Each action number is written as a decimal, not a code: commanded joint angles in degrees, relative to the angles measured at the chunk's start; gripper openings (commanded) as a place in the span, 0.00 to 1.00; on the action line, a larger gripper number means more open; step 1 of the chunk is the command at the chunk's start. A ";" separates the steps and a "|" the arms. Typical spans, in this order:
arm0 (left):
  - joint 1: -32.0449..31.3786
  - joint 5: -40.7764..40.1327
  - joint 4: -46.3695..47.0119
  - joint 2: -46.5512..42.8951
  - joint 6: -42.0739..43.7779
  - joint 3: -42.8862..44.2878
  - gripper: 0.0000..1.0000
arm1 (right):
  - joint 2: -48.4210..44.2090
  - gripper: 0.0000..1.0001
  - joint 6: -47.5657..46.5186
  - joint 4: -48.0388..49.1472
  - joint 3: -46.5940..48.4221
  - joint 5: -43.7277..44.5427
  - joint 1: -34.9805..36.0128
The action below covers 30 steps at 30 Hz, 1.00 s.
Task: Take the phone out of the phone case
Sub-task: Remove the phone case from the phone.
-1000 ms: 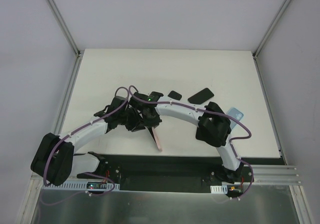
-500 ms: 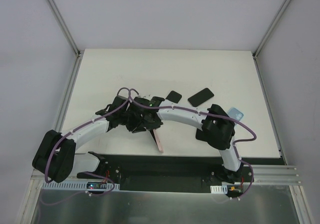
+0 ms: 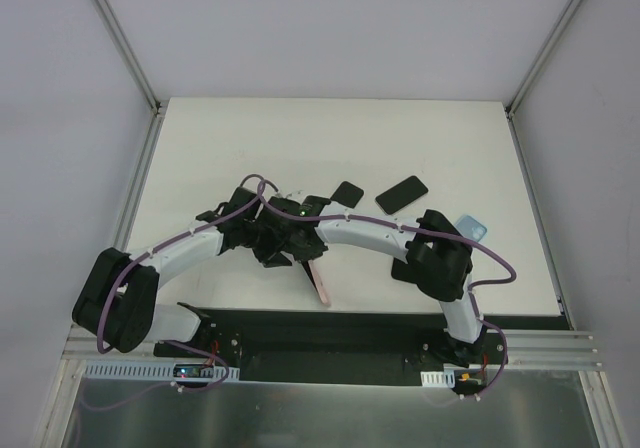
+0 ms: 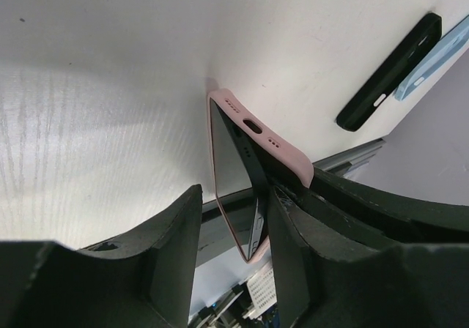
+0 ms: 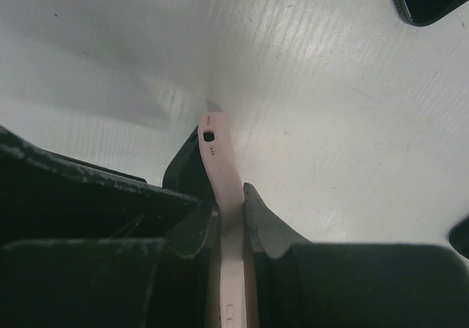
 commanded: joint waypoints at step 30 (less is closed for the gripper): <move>-3.43 -4.17 -10.10 14.67 3.61 -7.75 0.21 | -11.48 0.02 0.08 14.32 6.44 8.80 -0.19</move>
